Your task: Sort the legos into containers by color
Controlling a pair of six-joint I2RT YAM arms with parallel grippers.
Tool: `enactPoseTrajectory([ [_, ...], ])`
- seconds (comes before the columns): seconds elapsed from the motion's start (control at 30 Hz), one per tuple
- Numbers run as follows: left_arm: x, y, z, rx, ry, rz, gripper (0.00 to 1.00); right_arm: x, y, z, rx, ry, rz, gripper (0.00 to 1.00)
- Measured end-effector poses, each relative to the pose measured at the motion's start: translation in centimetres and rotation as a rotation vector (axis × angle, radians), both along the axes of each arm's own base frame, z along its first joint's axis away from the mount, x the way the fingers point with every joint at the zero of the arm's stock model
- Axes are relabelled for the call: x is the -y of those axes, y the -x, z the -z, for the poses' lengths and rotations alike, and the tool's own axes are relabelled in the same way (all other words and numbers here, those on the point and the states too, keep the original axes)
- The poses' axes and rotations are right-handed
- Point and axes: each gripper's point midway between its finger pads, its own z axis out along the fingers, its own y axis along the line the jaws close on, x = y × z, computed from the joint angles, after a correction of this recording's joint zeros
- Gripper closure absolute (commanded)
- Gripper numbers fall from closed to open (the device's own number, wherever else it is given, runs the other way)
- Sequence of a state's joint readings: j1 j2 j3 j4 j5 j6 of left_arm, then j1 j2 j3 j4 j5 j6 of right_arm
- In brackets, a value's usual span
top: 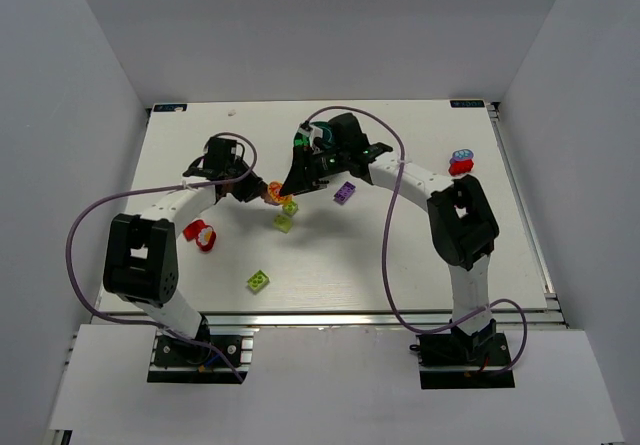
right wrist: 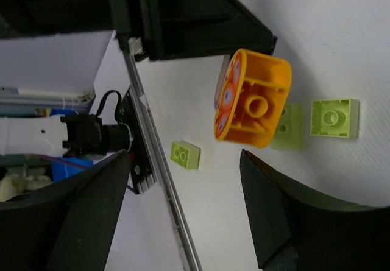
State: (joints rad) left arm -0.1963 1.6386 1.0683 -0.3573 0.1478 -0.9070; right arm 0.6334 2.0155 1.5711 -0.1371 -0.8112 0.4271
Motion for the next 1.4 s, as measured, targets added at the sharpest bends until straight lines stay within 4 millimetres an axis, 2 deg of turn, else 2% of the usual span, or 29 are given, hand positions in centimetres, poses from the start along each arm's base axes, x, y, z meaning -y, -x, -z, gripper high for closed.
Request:
enactPoseTrajectory([
  [0.13, 1.3, 0.1, -1.0, 0.042, 0.018, 0.024, 0.88, -0.9, -0.8, 0.2, -0.055, 0.020, 0.070, 0.23],
  [0.23, 1.8, 0.7, -0.5, 0.033, 0.021, 0.032, 0.88, -1.0, -1.3, 0.5, -0.061, 0.047, 0.117, 0.24],
  [0.43, 2.2, 1.2, 0.0, 0.016, 0.028, 0.032, 0.89, -0.7, -2.1, 1.5, -0.050, 0.099, 0.178, 0.26],
  [0.73, 2.3, 1.2, -1.4, 0.051, 0.051, 0.024, 0.89, -0.5, -2.4, 3.3, -0.048, 0.148, 0.200, 0.31],
  [0.9, 2.4, 1.5, -1.6, 0.056, 0.062, 0.023, 0.90, -1.0, -1.9, 4.0, -0.063, 0.154, 0.182, 0.44],
  [1.0, 2.4, 1.8, -1.2, 0.048, 0.065, 0.021, 0.90, -1.3, -1.5, 3.9, -0.071, 0.146, 0.170, 0.56],
  [1.13, 2.3, 2.0, -1.1, 0.046, 0.068, 0.017, 0.89, -1.5, -1.2, 3.7, -0.081, 0.137, 0.160, 0.78],
  [1.23, 2.3, 2.0, -1.1, 0.051, 0.073, 0.015, 0.83, -1.5, -1.1, 3.6, -0.081, 0.128, 0.152, 0.89],
  [1.37, 2.3, 1.9, -1.4, 0.064, 0.075, 0.014, 0.60, -1.6, -1.2, 3.4, -0.077, 0.115, 0.146, 0.98],
  [1.4, 2.3, 1.9, -1.6, 0.067, 0.076, 0.013, 0.48, -1.6, -1.2, 3.3, -0.078, 0.111, 0.143, 0.98],
])
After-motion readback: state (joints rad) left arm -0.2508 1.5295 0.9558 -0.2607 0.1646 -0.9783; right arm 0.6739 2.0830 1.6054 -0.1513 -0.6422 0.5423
